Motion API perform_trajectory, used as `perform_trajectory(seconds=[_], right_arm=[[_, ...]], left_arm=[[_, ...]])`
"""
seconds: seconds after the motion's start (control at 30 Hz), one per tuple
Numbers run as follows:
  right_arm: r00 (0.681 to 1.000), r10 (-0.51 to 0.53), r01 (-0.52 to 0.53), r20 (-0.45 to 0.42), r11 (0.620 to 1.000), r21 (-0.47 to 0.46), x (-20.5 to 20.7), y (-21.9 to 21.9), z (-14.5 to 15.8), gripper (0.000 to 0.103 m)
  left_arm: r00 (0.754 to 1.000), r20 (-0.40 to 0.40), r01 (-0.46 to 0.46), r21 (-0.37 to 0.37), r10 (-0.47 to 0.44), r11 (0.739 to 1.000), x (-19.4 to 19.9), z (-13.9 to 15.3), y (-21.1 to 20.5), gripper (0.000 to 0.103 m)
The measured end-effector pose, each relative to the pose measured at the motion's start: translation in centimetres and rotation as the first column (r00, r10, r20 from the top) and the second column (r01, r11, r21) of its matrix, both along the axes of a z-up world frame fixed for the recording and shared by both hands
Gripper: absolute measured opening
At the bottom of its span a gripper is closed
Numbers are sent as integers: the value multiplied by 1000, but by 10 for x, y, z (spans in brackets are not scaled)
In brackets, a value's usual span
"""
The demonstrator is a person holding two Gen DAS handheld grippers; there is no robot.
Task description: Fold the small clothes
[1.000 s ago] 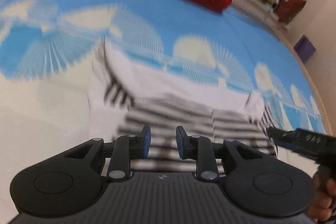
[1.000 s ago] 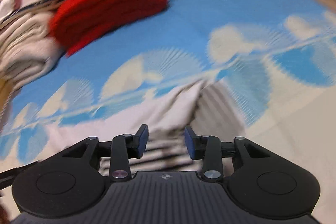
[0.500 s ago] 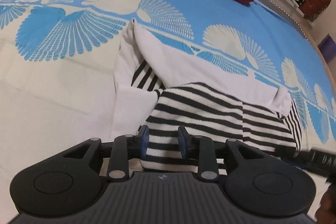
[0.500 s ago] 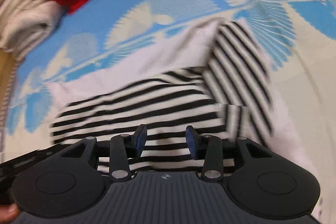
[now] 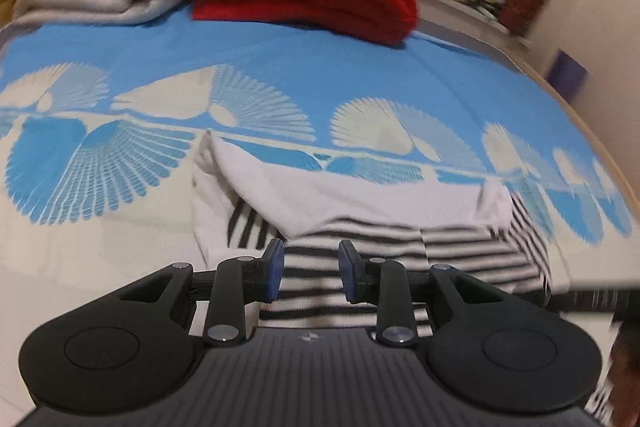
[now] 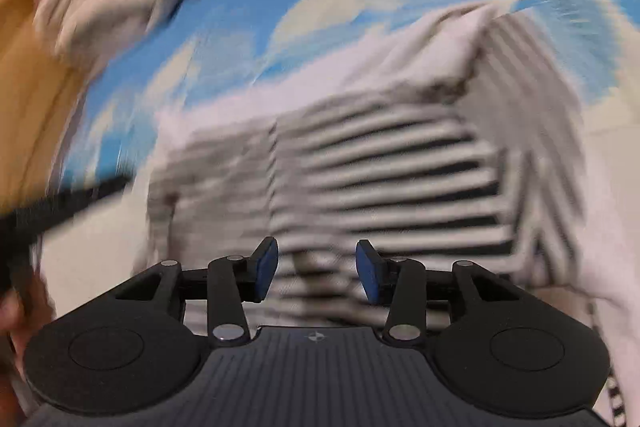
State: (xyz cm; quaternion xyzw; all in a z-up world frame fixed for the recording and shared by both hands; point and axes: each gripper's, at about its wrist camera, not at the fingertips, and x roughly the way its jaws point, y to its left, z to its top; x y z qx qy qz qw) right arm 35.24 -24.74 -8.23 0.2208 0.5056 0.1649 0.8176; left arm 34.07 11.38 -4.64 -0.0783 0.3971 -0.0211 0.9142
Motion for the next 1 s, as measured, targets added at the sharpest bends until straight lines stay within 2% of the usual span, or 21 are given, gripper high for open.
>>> perform_trajectory(seconds=[0.07, 0.13, 0.17, 0.27, 0.33, 0.37, 0.4, 0.43, 0.47, 0.5, 0.53, 0.6, 0.67, 0.77, 0.87, 1.0], right_arm=[[998, -61, 63, 22, 994, -91, -2, -15, -7, 45], [997, -74, 71, -7, 979, -191, -4, -21, -24, 44], [996, -85, 77, -28, 972, -221, -6, -24, -31, 44], [993, -118, 113, -15, 976, -187, -16, -34, -20, 43], [989, -133, 143, 67, 973, -180, -23, -39, -9, 46], [989, -127, 141, 80, 970, -197, -24, -39, -11, 48], [992, -116, 122, 39, 964, -236, -22, -38, -20, 50], [993, -112, 97, -37, 953, -287, -21, -38, -31, 48], [990, -126, 100, -69, 950, -295, -23, -41, -36, 47], [987, -144, 119, -65, 950, -290, -27, -43, -31, 47], [985, -165, 143, -50, 943, -299, -34, -46, -21, 47], [982, -185, 186, 30, 943, -275, -54, -55, 5, 48], [978, -169, 194, 118, 949, -250, -82, -62, 31, 48], [969, -144, 195, 201, 946, -260, -126, -69, 54, 48], [956, -152, 211, 249, 950, -231, -162, -79, 66, 48], [931, -178, 247, 317, 950, -191, -223, -97, 78, 49]], left_arm=[[998, -36, 46, 37, -45, 998, -1, -19, -5, 33], [989, -142, 62, 86, -49, 994, 0, -47, -7, 33], [981, -189, 67, 137, -40, 988, -3, -60, -8, 33], [990, -135, 65, 225, -34, 972, -21, -47, -17, 35], [997, -78, 35, 187, -20, 982, -35, -39, -18, 36], [997, -66, 39, 156, -29, 987, -42, -42, -19, 36], [994, -102, 53, 158, -37, 986, -46, -52, -21, 38], [980, -196, 65, 193, -27, 979, -49, -67, -24, 38], [980, -199, 64, 258, -12, 964, -56, -70, -29, 39], [986, -164, 52, 316, 0, 947, -66, -63, -32, 40], [991, -133, 23, 337, 23, 941, -78, -53, -32, 40], [996, -60, -41, 297, 62, 954, -101, -33, -28, 44], [997, -13, -66, 287, 73, 956, -124, -15, -33, 44], [1000, 20, -29, 297, 24, 955, -159, 8, -47, 44], [999, 37, 2, 293, -13, 956, -196, 30, -63, 44], [999, 44, -15, 242, 4, 970, -242, 54, -67, 50]])
